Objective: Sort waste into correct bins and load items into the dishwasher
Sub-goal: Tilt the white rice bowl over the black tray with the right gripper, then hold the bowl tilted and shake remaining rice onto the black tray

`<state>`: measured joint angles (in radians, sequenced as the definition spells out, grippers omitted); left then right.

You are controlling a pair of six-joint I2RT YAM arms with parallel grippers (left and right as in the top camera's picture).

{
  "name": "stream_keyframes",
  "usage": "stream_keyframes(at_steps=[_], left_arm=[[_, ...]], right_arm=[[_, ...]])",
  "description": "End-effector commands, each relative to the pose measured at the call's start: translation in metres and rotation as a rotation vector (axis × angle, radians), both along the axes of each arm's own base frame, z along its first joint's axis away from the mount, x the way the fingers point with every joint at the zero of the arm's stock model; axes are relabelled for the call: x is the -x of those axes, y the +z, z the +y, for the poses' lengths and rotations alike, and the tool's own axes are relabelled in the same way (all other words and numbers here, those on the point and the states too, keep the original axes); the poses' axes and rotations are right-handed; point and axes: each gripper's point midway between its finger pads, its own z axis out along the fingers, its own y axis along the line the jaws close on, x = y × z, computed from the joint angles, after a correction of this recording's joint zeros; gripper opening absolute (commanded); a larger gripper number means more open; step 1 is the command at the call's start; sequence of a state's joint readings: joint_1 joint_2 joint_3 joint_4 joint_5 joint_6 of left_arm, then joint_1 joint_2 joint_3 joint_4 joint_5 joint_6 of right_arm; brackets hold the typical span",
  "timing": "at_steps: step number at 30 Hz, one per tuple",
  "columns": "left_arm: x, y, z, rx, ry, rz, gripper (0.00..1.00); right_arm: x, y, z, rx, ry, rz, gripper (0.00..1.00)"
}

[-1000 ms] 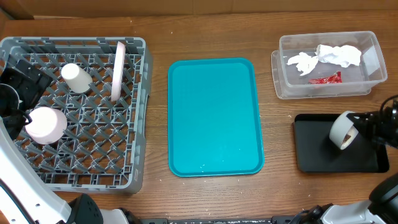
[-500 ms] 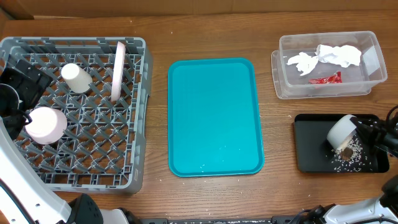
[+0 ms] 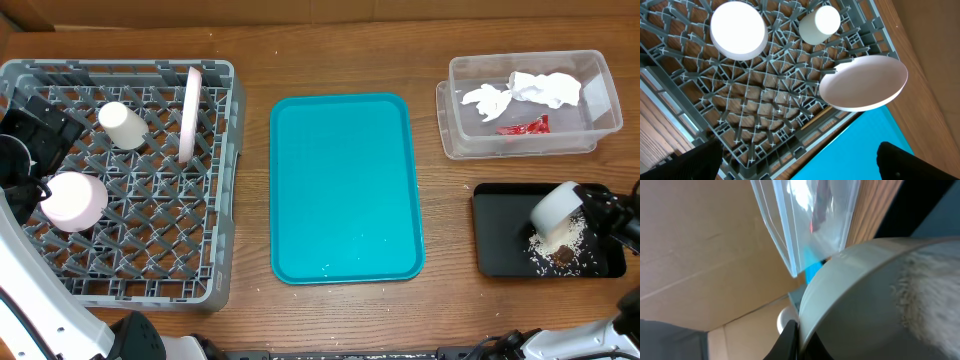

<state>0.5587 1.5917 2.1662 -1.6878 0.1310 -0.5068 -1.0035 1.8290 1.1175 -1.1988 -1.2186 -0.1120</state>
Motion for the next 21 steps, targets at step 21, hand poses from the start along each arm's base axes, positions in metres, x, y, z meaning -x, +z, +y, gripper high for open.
stream_keyframes(at_steps=[21], left_arm=[[-0.001, -0.001, 0.0, 0.016, 0.016, 0.0, 1.0]], right_arm=[[0.013, 0.023, -0.011, -0.067, -0.083, -0.097, 0.04]])
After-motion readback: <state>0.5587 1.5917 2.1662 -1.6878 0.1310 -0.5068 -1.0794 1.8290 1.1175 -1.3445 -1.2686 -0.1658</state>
